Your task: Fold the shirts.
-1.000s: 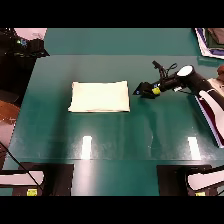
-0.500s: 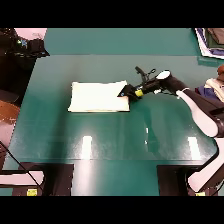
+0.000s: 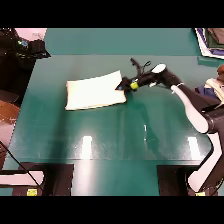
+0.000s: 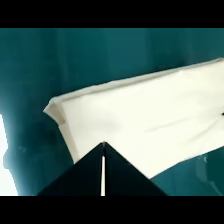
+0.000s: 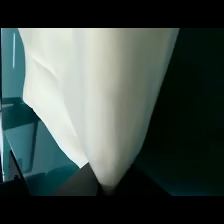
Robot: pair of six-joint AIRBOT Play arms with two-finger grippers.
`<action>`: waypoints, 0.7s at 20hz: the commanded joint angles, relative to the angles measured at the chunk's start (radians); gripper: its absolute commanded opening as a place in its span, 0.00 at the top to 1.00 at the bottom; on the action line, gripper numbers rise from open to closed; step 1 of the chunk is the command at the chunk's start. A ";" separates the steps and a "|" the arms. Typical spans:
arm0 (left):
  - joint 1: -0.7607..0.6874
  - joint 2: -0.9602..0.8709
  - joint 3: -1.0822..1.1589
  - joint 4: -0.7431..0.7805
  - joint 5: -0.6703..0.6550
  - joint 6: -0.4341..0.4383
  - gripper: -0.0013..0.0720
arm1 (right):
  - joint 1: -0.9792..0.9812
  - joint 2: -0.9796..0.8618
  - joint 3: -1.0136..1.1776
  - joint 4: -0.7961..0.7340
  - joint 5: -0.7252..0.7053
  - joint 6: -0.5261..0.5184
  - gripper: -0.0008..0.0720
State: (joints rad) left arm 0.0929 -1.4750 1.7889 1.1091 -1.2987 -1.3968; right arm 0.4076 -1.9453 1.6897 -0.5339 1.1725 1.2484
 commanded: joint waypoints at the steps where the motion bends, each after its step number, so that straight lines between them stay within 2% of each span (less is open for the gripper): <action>1: -0.046 0.000 0.000 -0.002 0.007 -0.001 0.94 | -0.117 0.081 0.096 -0.142 0.034 0.060 0.97; 6: -0.155 0.000 0.000 -0.002 0.029 -0.001 0.94 | -0.360 0.213 0.174 -0.272 0.052 0.079 0.97; 10: -0.229 0.000 0.000 -0.003 0.026 -0.002 0.94 | -0.560 0.235 0.241 -0.340 0.052 0.076 0.97; 14: -0.269 0.000 0.000 -0.021 0.019 -0.014 0.94 | -0.734 0.235 0.273 -0.357 -0.050 0.023 0.97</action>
State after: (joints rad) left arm -0.1425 -1.4750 1.7889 1.1000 -1.2762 -1.4014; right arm -0.2047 -1.7176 1.9366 -0.8608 1.1923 1.3064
